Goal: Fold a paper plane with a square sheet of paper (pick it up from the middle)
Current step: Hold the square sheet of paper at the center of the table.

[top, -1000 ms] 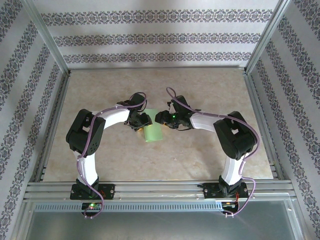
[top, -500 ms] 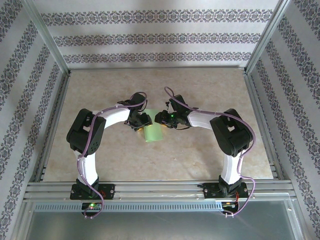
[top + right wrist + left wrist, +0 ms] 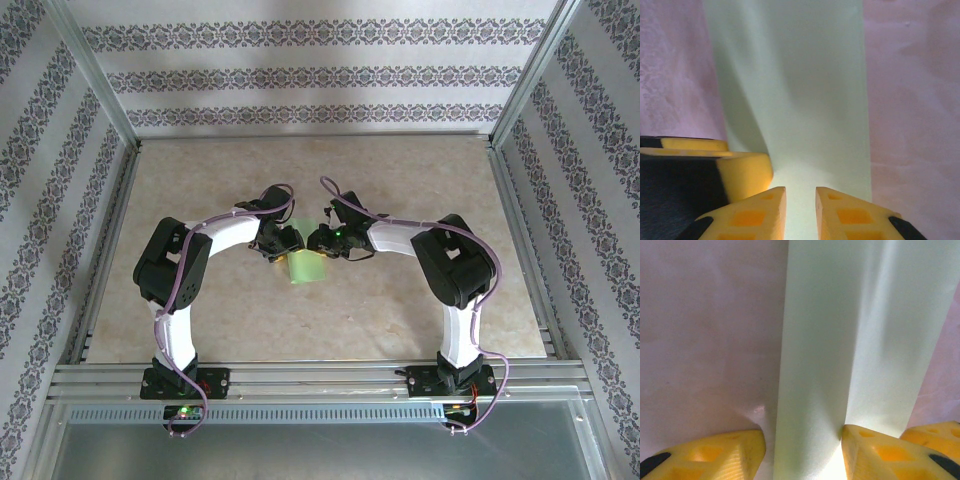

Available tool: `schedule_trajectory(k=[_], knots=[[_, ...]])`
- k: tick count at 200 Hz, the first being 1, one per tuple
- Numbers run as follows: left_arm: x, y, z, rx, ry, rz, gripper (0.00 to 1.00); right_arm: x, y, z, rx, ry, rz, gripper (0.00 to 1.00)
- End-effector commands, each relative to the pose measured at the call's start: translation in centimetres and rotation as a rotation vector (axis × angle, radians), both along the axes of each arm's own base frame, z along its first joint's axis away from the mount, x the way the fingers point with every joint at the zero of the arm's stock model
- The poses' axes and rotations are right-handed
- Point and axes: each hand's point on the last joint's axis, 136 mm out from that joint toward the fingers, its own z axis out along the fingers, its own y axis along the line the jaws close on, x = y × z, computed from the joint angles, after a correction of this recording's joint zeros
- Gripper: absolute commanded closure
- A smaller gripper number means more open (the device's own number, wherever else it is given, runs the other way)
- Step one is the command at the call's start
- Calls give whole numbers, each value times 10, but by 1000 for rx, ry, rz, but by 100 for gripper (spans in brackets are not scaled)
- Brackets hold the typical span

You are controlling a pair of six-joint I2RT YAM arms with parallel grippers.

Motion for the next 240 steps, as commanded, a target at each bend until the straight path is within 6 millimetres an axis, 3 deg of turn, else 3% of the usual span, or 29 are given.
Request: schedule_trajectory(k=[1,61,82,94,118,141,159,178,203,240], knots=[[-67,31,-91,185,256,-40,51,-4,2,-9,-29,18,26,78],[-66,31,-89,184,253,-35,51,-20,-20,-43,-156,87,19,80],[-58,26,-78,164,223,-35,51,-28,-28,-53,-195,117,19,80],[-46,20,-61,140,179,-40,51,-31,-32,-59,-215,131,18,80],[-9,10,5,88,1,-36,48,-36,-37,-67,-241,154,18,81],[13,26,60,153,-147,11,46,-39,-41,-72,-269,172,13,81],[22,24,83,131,-229,14,47,-39,-46,-74,-298,180,0,81],[26,-6,96,-52,-292,-18,51,-40,-48,-75,-315,190,-9,81],[21,-47,100,-295,-292,-75,60,-41,-48,-78,-328,201,-16,81],[4,-46,62,-285,-168,-83,74,-44,-52,-82,-355,219,-23,81]])
